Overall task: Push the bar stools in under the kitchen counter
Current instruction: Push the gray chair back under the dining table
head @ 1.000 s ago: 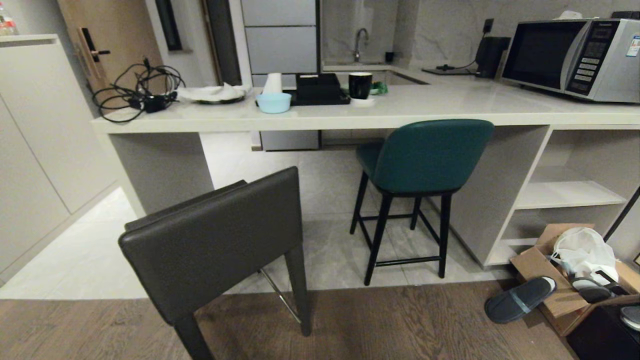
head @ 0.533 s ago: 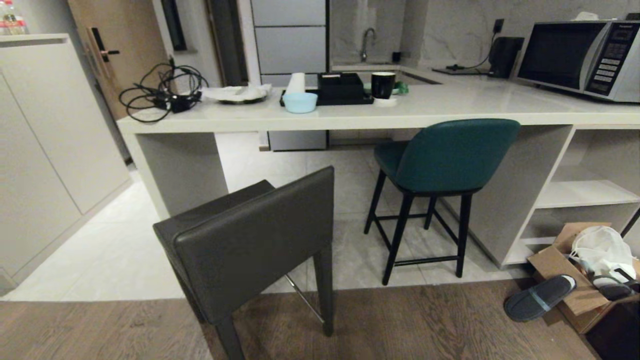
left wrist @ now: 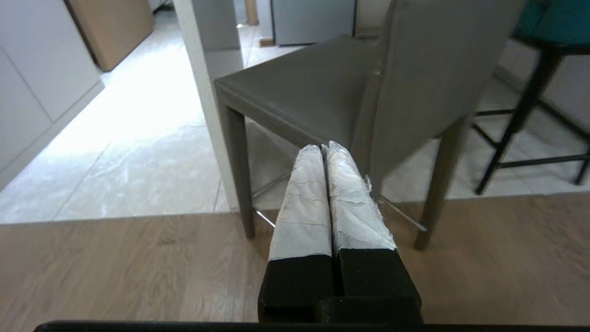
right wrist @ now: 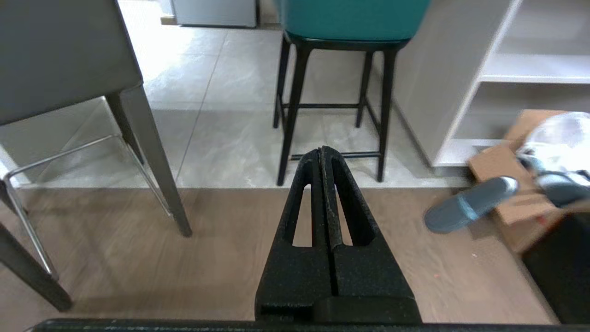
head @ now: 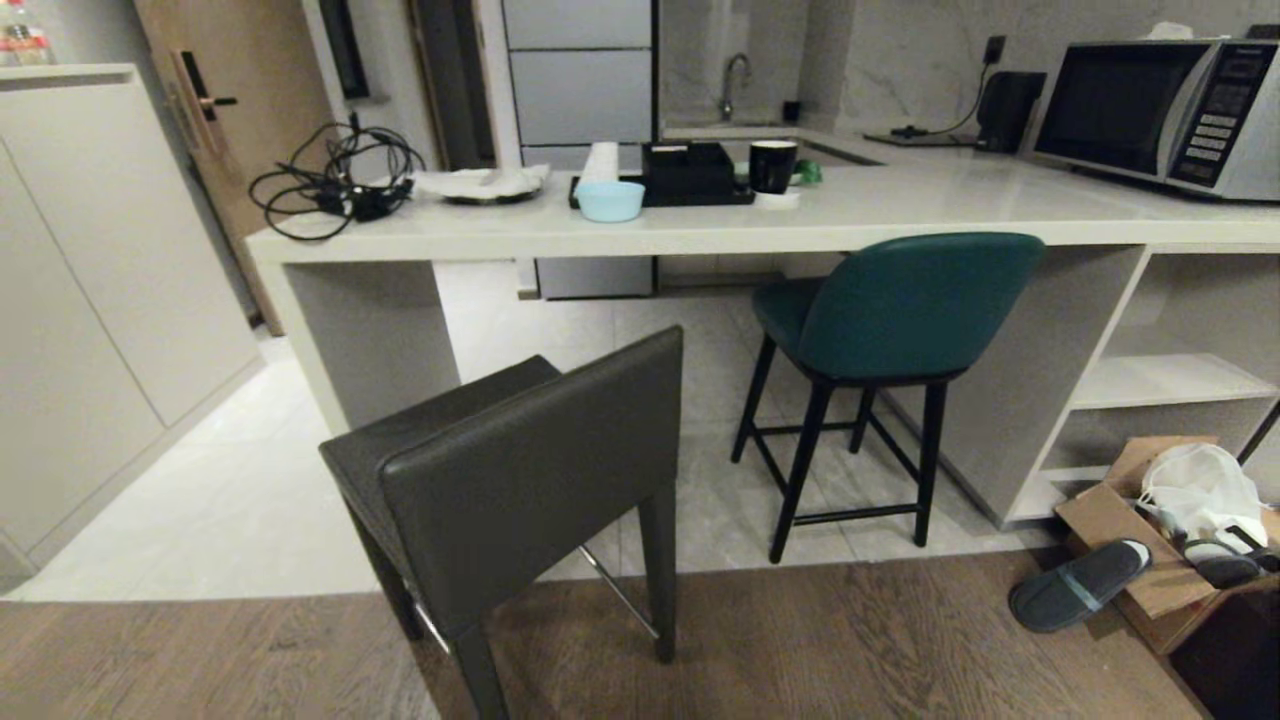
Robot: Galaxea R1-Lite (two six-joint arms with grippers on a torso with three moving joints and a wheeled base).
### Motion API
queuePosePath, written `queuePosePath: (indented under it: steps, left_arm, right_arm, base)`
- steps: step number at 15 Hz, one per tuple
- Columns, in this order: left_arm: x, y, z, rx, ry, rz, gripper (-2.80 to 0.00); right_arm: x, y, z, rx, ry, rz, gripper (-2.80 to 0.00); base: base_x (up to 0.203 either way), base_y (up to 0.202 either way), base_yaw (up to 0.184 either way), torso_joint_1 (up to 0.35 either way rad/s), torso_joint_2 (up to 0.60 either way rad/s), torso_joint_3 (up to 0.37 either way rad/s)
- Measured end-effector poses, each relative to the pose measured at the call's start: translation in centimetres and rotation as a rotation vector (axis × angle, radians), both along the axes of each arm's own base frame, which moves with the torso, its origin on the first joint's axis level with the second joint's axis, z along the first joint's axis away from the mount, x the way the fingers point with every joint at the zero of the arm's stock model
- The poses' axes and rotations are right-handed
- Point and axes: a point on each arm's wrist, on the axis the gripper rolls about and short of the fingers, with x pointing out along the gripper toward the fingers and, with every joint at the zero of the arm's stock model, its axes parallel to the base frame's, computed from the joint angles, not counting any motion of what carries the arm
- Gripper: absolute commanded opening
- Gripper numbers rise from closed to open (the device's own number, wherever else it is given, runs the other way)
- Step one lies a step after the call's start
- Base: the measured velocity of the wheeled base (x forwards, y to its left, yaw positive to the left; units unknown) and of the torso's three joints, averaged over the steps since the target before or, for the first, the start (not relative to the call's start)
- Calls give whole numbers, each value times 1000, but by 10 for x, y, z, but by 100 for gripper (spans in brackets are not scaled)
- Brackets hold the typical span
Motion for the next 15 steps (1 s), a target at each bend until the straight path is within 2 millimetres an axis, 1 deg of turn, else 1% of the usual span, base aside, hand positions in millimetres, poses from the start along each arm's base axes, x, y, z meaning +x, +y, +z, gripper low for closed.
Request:
queuePosePath:
  steps: [2,9,11,15]
  left_arm:
    - [0,0,0,1,-1,0,-280]
    - [0,0,0,1,-1,-1,-280]
    - [0,0,0,0,-2,-1,-280]
    - [0,0,0,3,-2,-4,-280]
  right_arm:
    - [0,0,0,0,0,0,-280]
    - [0,0,0,0,0,0,-280]
    - [0,0,0,0,0,0,-280]
    - [0,0,0,-1,0,1,-280]
  base:
    - [-159,0,-4,-8,1,2]
    - [1,8,-1,1,0,0]
    - [4,124,1,2,2,5]
    - [0,198,-2,-1,3,3]
